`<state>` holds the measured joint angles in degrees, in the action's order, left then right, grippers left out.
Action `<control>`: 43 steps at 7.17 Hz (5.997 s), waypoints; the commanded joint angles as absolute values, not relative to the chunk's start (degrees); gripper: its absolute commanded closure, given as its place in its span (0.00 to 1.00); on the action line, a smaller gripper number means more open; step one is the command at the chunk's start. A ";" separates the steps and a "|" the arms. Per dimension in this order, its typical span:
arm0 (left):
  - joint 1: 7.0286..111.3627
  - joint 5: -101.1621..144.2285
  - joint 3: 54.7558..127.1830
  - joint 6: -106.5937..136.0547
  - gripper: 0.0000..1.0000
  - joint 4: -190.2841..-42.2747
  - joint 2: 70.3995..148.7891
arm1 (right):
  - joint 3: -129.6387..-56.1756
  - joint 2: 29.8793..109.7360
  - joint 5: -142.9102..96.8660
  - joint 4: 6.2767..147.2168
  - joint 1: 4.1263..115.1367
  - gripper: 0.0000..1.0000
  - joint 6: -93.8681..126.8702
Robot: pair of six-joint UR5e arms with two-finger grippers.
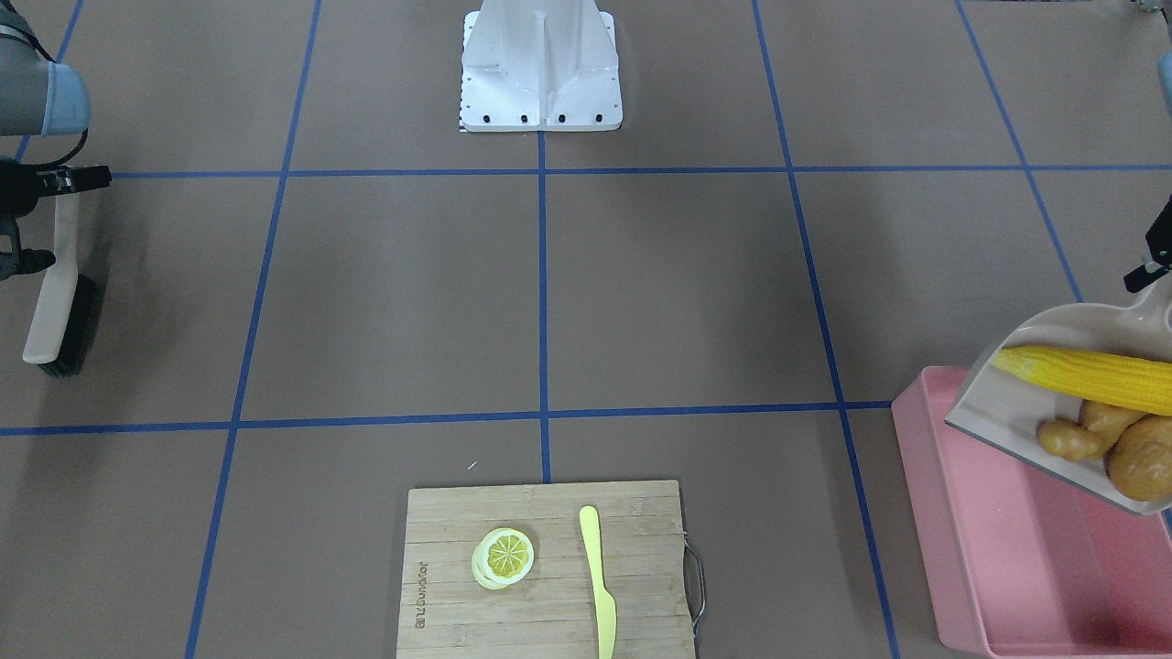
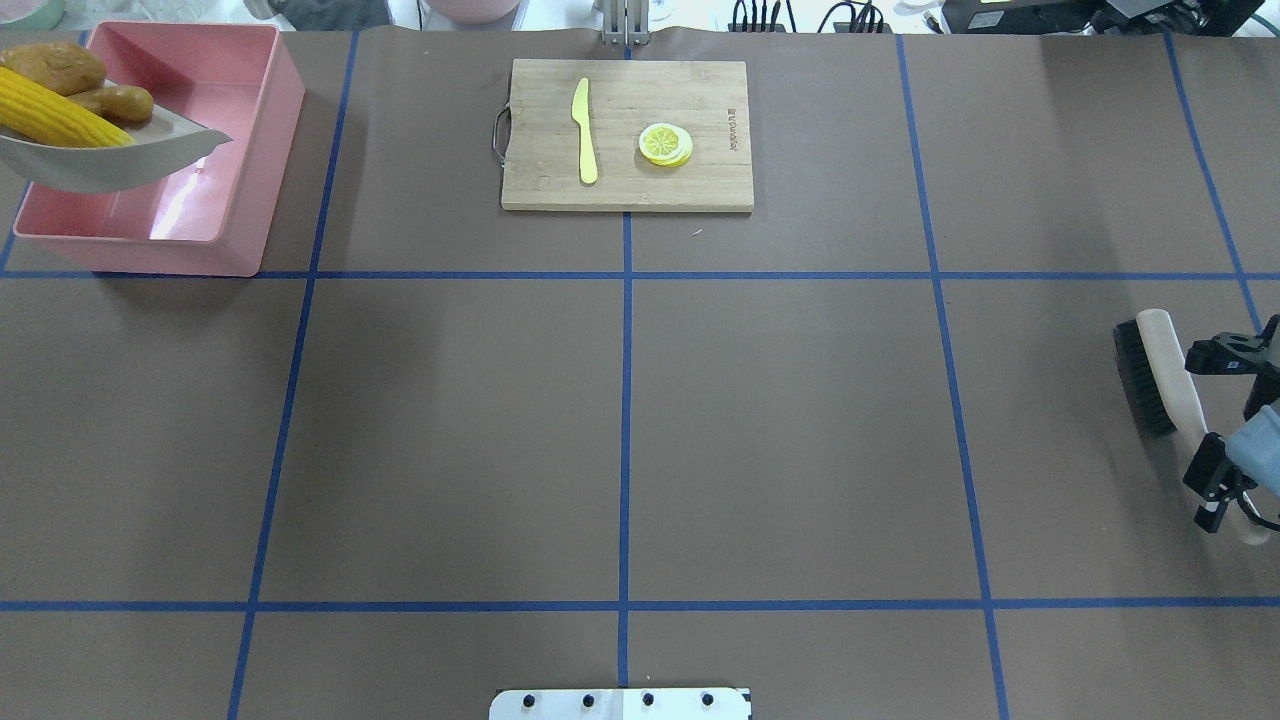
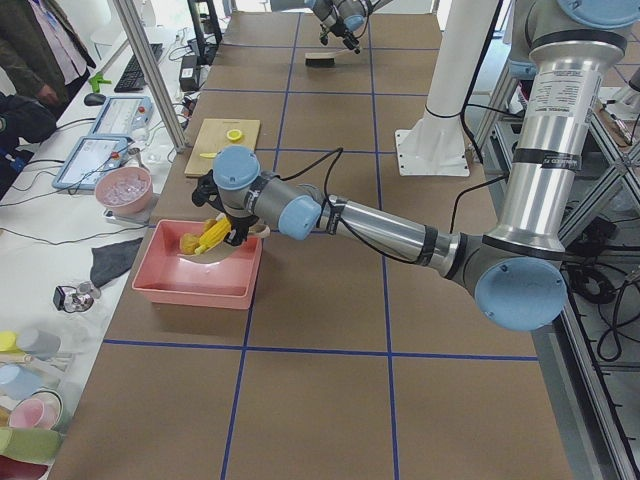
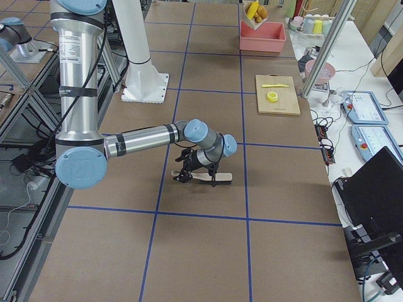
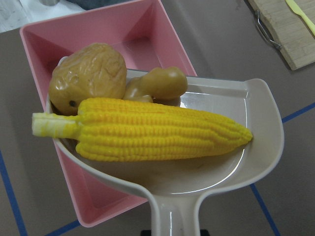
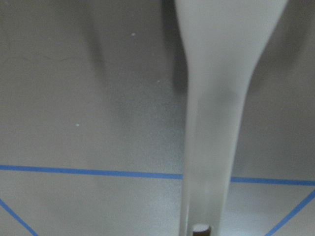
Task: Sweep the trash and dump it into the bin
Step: 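Tilt the dustpan with the left gripper to dump contents into the bin, then bring the empty dustpan back from the bin with the left gripper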
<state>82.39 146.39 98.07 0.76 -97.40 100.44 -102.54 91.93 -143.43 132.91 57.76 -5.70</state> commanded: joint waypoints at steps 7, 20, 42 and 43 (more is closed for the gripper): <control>82.97 146.25 99.49 -12.48 1.00 -72.42 105.73 | -98.81 91.50 -134.91 133.68 81.87 0.00 -22.12; 82.36 155.03 108.62 1.32 1.00 -121.69 100.20 | -89.91 91.68 -125.52 96.42 97.12 0.00 2.72; 52.48 143.53 87.37 -27.25 1.00 -136.41 105.73 | -95.18 92.72 -131.30 96.42 97.12 0.00 6.42; 52.21 143.61 87.02 -26.64 1.00 -136.41 106.86 | -95.19 92.64 -131.57 96.42 97.12 0.00 6.24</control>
